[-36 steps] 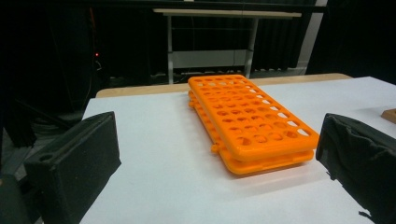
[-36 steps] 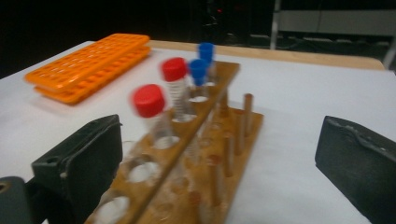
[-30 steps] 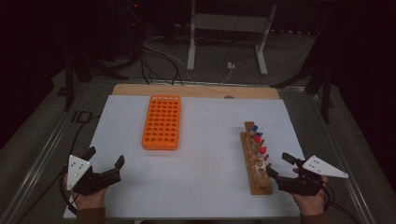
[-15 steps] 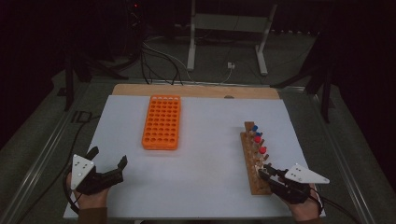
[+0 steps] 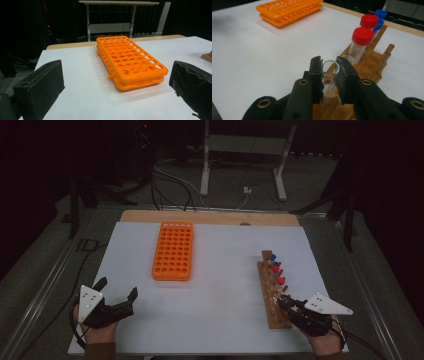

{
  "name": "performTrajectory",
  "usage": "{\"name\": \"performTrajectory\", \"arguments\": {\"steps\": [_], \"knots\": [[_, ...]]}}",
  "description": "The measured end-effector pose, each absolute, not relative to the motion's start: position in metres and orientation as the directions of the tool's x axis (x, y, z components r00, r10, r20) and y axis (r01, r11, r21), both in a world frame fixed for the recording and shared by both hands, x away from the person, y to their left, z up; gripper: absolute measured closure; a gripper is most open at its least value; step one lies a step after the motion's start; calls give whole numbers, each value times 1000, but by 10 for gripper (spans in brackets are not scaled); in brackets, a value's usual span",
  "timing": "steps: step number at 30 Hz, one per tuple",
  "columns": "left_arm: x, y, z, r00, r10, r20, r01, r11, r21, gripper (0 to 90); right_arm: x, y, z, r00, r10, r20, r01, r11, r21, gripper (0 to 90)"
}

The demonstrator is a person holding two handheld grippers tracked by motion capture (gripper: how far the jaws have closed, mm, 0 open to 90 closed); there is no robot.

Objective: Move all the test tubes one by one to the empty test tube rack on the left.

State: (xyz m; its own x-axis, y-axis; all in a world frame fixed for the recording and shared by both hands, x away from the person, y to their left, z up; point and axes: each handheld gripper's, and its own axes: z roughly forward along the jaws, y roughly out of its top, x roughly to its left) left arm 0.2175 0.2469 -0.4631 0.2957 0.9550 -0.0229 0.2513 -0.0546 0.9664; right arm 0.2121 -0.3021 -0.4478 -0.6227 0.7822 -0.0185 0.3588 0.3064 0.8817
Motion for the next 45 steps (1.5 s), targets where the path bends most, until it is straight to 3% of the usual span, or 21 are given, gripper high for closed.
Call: {"name": "performTrajectory", "arguments": {"steps": [12,19,35,45], "knots": [[218,239,-460,295,955,-20,250,-57,967,4,214,-306,-410,-638,770,-5,319,270,908,760],[223,215,-447,388,920,-55,250,-48,967,5,227,-294,-390,-676,737,2,284,259,923,760],[251,98,-423,664,747,-19,205,-158,966,13,253,-250,-389,-744,666,44,297,271,915,759],[267,34,-438,757,653,-22,259,-269,928,116,267,-226,-396,-764,638,95,334,265,904,759]]}}
